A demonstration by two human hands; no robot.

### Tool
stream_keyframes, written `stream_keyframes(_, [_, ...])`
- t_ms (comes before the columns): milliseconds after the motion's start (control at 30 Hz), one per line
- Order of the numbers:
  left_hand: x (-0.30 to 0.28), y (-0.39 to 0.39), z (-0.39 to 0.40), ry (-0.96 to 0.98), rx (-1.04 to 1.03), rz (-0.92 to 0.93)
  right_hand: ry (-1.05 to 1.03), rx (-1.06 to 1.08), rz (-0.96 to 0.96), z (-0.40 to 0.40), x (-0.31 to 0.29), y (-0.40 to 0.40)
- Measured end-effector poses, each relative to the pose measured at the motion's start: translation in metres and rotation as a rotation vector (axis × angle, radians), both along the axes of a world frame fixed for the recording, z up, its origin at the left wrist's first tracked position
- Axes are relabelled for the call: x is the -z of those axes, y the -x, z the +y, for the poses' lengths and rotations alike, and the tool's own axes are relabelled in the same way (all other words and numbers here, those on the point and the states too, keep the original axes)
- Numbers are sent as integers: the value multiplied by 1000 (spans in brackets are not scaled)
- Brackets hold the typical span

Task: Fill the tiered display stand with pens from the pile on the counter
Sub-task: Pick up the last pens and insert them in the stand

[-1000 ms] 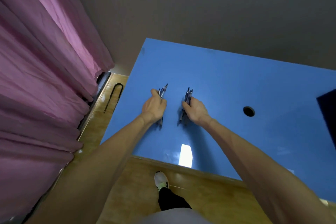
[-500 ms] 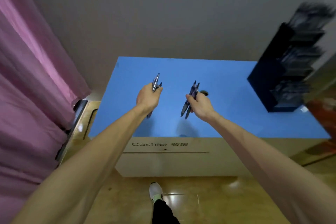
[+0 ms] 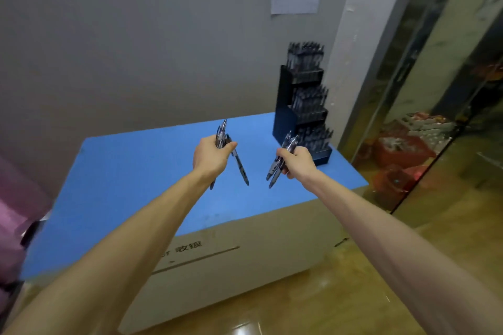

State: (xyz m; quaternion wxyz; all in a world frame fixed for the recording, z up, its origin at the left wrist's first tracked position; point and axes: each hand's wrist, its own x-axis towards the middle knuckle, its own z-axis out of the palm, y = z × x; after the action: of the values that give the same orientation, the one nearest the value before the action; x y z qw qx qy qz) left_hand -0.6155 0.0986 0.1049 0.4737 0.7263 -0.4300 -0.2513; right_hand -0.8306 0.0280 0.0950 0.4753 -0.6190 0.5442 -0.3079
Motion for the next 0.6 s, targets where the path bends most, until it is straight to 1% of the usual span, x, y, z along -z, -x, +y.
stream_keyframes(167, [-3, 79, -63, 6, 2, -55, -82, 32, -81, -58, 10, 82])
stream_keyframes(367, [-14, 157, -133, -15, -62, -125, -209, 78, -173, -141, 17, 174])
stream_keyframes(467, [-18, 182, -157, -30, -81, -157, -236, 21, -159, -169, 14, 202])
stream_keyframes(600, [-22, 198, -181, -54, -114, -204, -284, -132, -133, -200, 4, 218])
